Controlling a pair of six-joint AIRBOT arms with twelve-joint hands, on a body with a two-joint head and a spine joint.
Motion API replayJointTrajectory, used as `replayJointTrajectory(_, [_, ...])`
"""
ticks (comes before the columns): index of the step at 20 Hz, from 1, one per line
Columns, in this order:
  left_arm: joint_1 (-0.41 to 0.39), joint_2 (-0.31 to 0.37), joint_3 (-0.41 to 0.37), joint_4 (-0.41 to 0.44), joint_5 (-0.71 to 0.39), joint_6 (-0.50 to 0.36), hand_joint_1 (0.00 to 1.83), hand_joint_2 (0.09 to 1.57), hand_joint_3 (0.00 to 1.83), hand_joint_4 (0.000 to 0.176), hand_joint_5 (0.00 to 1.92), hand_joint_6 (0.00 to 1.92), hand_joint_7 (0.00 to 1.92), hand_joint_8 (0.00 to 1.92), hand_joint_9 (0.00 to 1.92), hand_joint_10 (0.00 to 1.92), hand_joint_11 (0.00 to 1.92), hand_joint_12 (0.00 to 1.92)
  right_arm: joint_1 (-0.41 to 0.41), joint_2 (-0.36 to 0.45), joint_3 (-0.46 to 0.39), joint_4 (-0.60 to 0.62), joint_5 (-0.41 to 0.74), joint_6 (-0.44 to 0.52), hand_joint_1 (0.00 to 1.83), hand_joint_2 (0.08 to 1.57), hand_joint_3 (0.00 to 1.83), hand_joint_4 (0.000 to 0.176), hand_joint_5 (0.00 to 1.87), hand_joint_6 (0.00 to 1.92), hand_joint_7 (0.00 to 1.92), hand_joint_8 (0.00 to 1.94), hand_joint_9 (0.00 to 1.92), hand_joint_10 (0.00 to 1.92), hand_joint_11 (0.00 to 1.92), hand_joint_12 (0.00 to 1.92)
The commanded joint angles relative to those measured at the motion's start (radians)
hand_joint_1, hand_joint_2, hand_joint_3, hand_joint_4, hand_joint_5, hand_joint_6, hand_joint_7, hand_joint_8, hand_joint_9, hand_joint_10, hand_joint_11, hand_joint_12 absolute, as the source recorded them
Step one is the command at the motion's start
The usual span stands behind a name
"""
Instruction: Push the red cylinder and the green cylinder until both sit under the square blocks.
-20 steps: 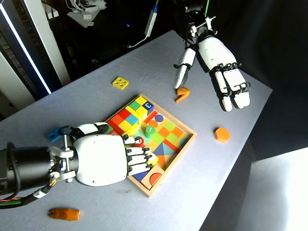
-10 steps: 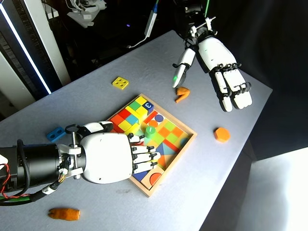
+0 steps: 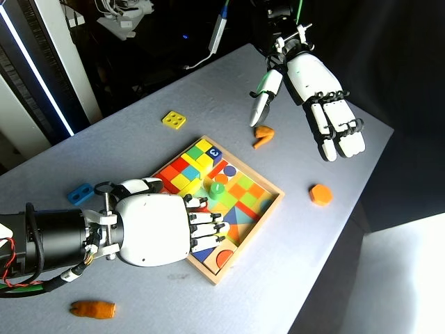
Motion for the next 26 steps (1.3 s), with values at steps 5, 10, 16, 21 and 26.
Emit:
replayJointTrajectory(5, [-0.016,-0.001,0.007,-0.015,-0.118,-0.004,0.0,0.97,0.0,0.123,0.04,0.0,0.0,0.0,0.0,0.0,0.0,0.21,-0.001,-0.003,0.007,0.048,0.019,0.008,0.33,1.1,0.0,0.153,0.54,0.0,0.19,0.0,0.05,0.0,0.0,0.67])
replayJointTrajectory(10, [-0.016,-0.001,0.008,-0.015,-0.118,-0.004,0.0,0.96,0.0,0.143,0.03,0.0,0.0,0.0,0.0,0.0,0.0,0.1,0.0,-0.013,0.013,0.048,0.02,0.011,0.29,1.11,0.0,0.165,0.51,0.0,0.18,0.0,0.03,0.0,0.0,0.55])
replayJointTrajectory(16, [-0.015,-0.001,0.009,-0.015,-0.118,-0.003,0.0,0.95,0.0,0.145,0.03,0.0,0.0,0.0,0.0,0.0,0.0,0.05,0.009,-0.018,0.015,0.047,0.029,0.011,0.29,1.11,0.0,0.173,0.5,0.0,0.16,0.0,0.01,0.0,0.0,0.52])
replayJointTrajectory(21, [-0.009,0.0,0.009,-0.015,-0.118,-0.003,0.0,0.96,0.0,0.13,0.03,0.0,0.0,0.0,0.0,0.0,0.01,0.03,0.018,-0.015,0.015,0.048,0.039,0.012,0.27,1.11,0.0,0.169,0.49,0.0,0.15,0.0,0.02,0.0,0.0,0.58])
replayJointTrajectory(26, [-0.009,0.0,0.01,-0.015,-0.118,-0.003,0.0,0.96,0.0,0.129,0.03,0.0,0.0,0.0,0.0,0.0,0.03,0.04,0.027,-0.015,0.015,0.048,0.045,0.011,0.27,1.11,0.0,0.164,0.49,0.0,0.15,0.0,0.02,0.0,0.0,0.59])
